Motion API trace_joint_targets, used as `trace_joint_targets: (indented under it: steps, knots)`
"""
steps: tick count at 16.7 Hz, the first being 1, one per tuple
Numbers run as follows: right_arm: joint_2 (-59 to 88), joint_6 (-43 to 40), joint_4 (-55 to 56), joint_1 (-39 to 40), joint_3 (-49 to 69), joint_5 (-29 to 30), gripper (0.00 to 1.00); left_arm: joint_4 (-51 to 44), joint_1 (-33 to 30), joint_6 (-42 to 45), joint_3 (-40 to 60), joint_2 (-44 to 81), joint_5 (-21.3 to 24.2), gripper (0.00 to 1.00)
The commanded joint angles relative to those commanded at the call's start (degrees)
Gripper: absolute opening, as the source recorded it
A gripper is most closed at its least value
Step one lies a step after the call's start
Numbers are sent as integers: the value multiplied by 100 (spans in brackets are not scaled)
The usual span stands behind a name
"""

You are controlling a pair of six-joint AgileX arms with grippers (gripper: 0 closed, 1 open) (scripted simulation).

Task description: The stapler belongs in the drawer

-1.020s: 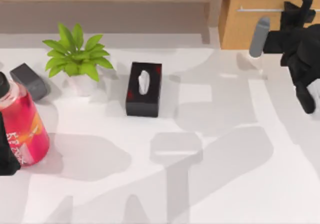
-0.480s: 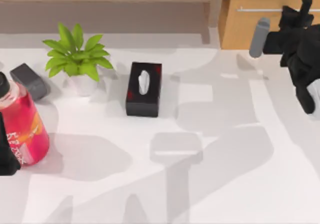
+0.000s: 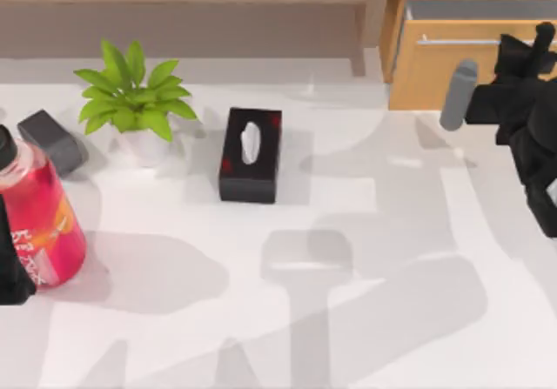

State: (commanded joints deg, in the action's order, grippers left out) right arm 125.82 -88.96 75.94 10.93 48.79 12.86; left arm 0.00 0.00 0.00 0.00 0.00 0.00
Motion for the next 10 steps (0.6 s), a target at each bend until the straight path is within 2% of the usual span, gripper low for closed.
trace_joint_targets:
  steps: [10]
  knots:
    - [-303, -3, 436, 109, -657, 92, 0, 0, 0, 0, 0, 0, 0, 100]
